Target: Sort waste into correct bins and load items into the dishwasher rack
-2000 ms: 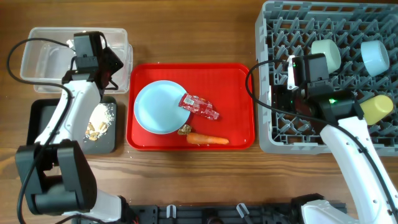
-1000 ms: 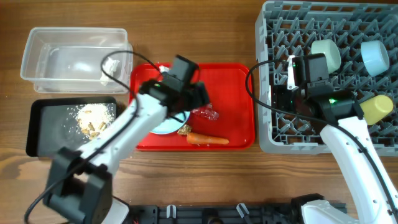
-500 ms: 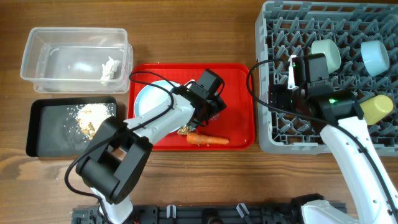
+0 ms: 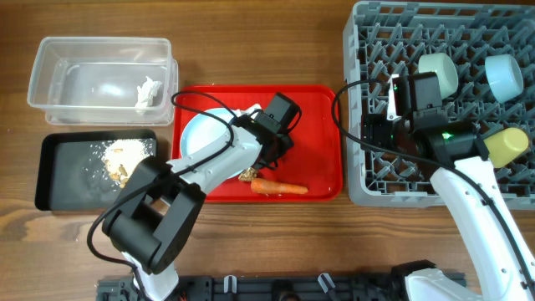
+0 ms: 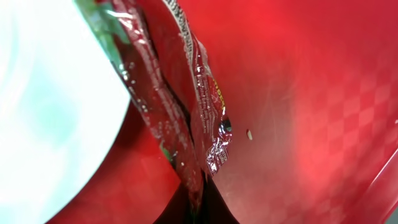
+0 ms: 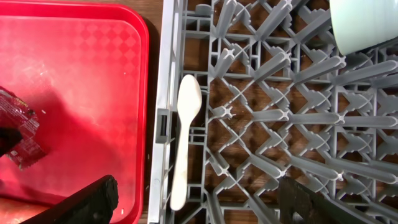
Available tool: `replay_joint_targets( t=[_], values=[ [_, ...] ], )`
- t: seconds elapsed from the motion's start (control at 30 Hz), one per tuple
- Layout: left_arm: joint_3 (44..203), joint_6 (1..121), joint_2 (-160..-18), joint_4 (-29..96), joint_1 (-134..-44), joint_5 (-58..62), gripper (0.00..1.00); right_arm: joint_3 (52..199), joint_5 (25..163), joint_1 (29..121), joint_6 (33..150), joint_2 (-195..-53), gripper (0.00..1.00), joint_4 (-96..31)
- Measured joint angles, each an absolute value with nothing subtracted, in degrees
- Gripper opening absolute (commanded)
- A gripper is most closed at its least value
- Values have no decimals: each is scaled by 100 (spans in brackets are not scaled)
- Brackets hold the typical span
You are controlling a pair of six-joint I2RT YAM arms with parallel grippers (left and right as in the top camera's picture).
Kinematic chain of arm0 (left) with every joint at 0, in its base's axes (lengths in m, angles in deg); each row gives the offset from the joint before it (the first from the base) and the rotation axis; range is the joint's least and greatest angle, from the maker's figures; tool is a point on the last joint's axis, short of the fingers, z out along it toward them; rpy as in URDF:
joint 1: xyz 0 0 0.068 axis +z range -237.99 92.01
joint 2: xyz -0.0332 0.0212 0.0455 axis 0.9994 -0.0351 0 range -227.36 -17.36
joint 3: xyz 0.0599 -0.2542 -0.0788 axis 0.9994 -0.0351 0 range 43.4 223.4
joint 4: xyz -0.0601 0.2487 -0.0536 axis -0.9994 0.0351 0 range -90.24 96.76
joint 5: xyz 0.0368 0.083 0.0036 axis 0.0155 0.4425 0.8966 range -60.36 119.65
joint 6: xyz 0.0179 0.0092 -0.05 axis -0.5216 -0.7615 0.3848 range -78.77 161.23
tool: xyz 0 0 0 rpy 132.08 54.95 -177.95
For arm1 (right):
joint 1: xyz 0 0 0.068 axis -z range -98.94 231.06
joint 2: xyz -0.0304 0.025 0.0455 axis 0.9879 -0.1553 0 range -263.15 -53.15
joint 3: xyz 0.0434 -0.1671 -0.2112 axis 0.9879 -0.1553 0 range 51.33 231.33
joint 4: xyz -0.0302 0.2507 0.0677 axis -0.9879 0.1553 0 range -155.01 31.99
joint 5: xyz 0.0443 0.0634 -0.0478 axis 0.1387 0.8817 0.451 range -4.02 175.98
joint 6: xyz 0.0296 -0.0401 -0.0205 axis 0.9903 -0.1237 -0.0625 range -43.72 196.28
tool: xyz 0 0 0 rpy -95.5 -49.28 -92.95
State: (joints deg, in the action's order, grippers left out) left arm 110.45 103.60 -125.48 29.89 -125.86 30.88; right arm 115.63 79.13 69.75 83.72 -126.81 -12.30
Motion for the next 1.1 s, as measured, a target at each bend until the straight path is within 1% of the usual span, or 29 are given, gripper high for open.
replay_joint_targets(
  t=[0.1, 0.2, 0.23, 0.33, 0.4, 0.53, 0.57, 0.67, 0.73, 0.77, 0.8, 0.87, 0.93, 0.97, 1.03, 1.1],
  values=[
    [11045, 9903, -12327, 3055, -12586, 3134, 4, 11563, 7913, 6975, 8372, -12681, 84, -1228],
    [11045, 9359, -11789, 3105, -12549, 3241, 4, 11563, 7913, 6975, 8372, -12681, 84, -1230],
    [11045, 8939, -11359, 3155, -12459, 3392, 4, 11563, 7913, 6975, 8372, -12681, 85, -1228],
    [11056, 8403, -10683, 3374, -12079, 3772, 4, 11563, 7913, 6975, 8372, -12681, 85, -1228],
    [11056, 8159, -10402, 3538, -11532, 4080, 4, 11563, 7915, 6975, 8372, -12681, 86, -1228],
    [11054, 7894, -10318, 3516, -10356, 4334, 4, 11563, 7917, 6975, 8372, -12681, 85, -1230],
    [11054, 7855, -10318, 3418, -9932, 4378, 4, 11563, 7939, 6975, 8372, -12681, 85, -1230],
    [11056, 7791, -10373, 2932, -9043, 4461, 4, 11563, 8040, 6975, 8372, -12681, 86, -1228],
    [11056, 7787, -10450, 2731, -8676, 4485, 4, 11563, 8066, 6975, 8372, -12681, 86, -1225],
    [11054, 7776, -10500, 2602, -8533, 4480, 9, 11563, 8086, 6975, 8372, -12681, 86, -1230],
    [11056, 7767, -10585, 2408, -8389, 4480, 10, 11563, 8097, 6975, 8372, -12681, 86, -1230],
    [11054, 7746, -10736, 2113, -8284, 4478, 18, 11563, 8105, 6975, 8372, -12681, 85, -1230],
    [11056, 7713, -10865, 1936, -8269, 4482, 37, 11563, 8110, 6975, 8372, -12681, 85, -1228],
    [11056, 7711, -10941, 1857, -8267, 4480, 44, 11563, 8112, 6975, 8372, -12681, 86, -1232],
    [11054, 7702, -11044, 1831, -8267, 4482, 49, 11563, 8127, 6975, 8372, -12681, 86, -1230],
    [11056, 7656, -11105, 1813, -8267, 4480, 50, 11563, 8132, 6975, 8372, -12681, 85, -1230]
  ],
)
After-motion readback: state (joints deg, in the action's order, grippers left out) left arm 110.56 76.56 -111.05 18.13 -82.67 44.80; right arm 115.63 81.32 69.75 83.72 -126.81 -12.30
